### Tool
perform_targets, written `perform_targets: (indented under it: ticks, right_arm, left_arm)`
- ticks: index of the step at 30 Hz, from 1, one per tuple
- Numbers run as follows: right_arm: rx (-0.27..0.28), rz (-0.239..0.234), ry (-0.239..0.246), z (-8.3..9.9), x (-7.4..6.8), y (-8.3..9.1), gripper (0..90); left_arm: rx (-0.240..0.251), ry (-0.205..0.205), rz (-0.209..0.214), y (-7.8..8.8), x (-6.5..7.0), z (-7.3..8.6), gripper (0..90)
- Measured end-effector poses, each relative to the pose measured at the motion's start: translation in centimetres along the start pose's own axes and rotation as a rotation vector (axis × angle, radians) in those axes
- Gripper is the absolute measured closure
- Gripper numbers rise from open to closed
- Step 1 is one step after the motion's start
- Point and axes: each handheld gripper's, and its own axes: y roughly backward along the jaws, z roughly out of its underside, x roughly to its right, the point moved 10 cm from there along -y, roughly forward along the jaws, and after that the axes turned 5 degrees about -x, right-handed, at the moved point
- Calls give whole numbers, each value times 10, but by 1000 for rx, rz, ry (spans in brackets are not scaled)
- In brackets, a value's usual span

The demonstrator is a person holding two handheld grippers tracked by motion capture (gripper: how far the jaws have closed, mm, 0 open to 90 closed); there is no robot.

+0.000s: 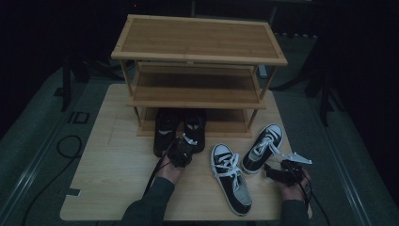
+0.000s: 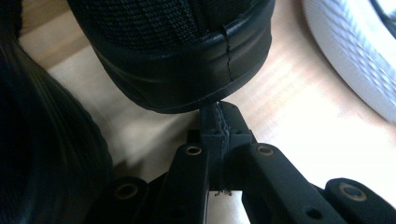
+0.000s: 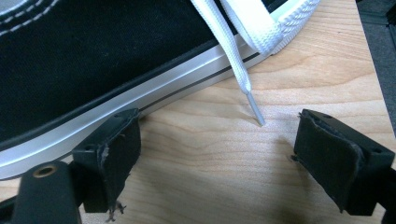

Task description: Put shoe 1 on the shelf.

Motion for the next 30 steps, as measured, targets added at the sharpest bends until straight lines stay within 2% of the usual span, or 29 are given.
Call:
perform_targets:
  ticks: [4, 8, 16, 22, 28, 30]
  right_arm:
    - [0, 0, 0, 0, 0, 0, 143]
    - [0, 0, 0, 0, 0, 0, 143]
    - [0, 0, 0, 0, 0, 0, 143]
    - [0, 0, 0, 0, 0, 0, 143]
    - [0, 0, 0, 0, 0, 0, 143]
    - [0, 0, 0, 0, 0, 0, 143]
  left_arm:
    - [-22, 11, -35, -5, -4, -11, 897]
    - [-25, 57, -57, -11, -10, -20, 898]
    - [-23, 98, -71, -20, -17, -33, 898]
    - [-24, 104, -73, -22, -21, -37, 897]
    - [-25, 73, -94, -21, -20, -36, 884]
    - [-28, 44, -95, -18, -18, -31, 881]
